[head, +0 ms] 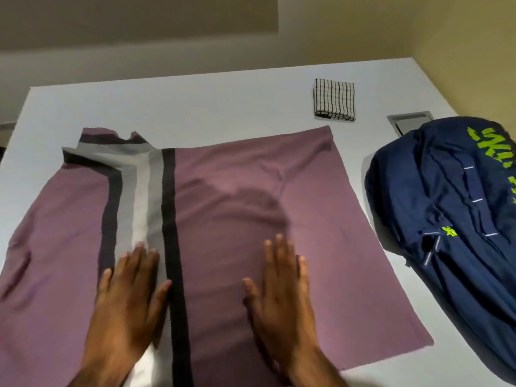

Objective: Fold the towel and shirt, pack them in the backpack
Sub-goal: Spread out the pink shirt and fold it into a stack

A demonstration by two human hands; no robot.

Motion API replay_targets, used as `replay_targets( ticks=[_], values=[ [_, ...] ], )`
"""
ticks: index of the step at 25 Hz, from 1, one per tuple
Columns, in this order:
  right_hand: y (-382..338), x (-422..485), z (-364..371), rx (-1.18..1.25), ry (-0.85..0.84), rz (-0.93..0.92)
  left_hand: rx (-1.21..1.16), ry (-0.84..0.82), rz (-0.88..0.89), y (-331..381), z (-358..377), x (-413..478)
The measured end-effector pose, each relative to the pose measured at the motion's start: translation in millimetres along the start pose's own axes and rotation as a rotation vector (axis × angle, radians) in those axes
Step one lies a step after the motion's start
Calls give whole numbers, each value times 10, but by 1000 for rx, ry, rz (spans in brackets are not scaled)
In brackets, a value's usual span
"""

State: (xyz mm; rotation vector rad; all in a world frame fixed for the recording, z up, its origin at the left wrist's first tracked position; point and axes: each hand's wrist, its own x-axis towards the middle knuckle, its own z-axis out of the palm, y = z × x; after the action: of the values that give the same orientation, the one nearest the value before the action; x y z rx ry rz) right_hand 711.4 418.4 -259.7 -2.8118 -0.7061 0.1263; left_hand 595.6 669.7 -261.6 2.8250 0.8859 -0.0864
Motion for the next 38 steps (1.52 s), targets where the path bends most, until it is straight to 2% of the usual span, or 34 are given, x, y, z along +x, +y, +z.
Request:
replay_targets(
  ticks=[1, 2, 3, 5, 6, 7, 10, 11, 12, 14, 16, 17, 20, 22, 24, 26, 28, 30, 32, 33, 34, 35, 37, 38],
  values=[
    [-47, -70, 75, -3, -59, -121, 26, -34, 88, 82, 56, -143],
    [130, -97, 57, -39, -105, -114, 60, -79, 73, -19, 57, -246],
    [417, -115, 23, -86, -89, 50, 89, -82, -35, -210, 14, -302],
    [975, -222, -172, -135, 88, 563, 48, 9, -313, -565, -124, -431],
    [1026, -275, -221, -119, 148, 650, 26, 53, -380, -555, -169, -491],
    [897, -311, -184, -82, 161, 578, 21, 87, -367, -336, -178, -580],
    [0, -473, 128, -30, 0, -91, -26, -30, 48, 638, 91, -955],
    [-80, -511, 186, -62, -41, -199, -28, -57, 97, 622, 198, -1033],
    [-5, -525, 208, -103, -36, -188, -16, -72, 45, 421, 193, -1067],
    [430, -551, 110, -132, 6, 69, 28, -50, -189, -252, 108, -1122],
    [780, -606, 11, -128, 33, 309, -29, 85, -441, -752, -66, -1299],
    [836, -601, -1, -115, 18, 365, -69, 112, -489, -818, -101, -1392],
    [686, -542, -47, -83, -15, 386, -131, 61, -310, -486, 54, -1654],
    [676, -649, -74, -95, -11, 380, -137, 11, -303, -605, 151, -1868],
    [747, -833, -161, -62, 55, 464, -49, 29, -307, -867, 163, -2122],
    [517, -968, -249, -32, 73, 528, 9, 41, -282, -963, 118, -2279],
    [-90, -1032, -195, -30, 52, 332, -44, 55, -159, -821, 110, -2138],
    [-818, -1074, 55, -45, -41, -20, -121, 93, -4, -623, 77, -1699],
    [-1282, -1139, 294, -109, -180, -313, -52, 21, 3, -659, 81, -1368],
    [-1265, -1120, 365, -145, -231, -359, 34, 0, -58, -821, 91, -1333],
    [-1087, -1059, 355, -180, -225, -314, 79, 1, -145, -1058, 97, -1367],
    [-810, -1006, 312, -196, -175, -191, 92, 13, -252, -1329, 80, -1462],
    [-164, -901, 110, -146, 31, 228, 105, 159, -418, -1744, -88, -1669],
    [-4, -799, -36, -81, 110, 425, 104, 238, -405, -1777, -154, -1640]
  ],
)
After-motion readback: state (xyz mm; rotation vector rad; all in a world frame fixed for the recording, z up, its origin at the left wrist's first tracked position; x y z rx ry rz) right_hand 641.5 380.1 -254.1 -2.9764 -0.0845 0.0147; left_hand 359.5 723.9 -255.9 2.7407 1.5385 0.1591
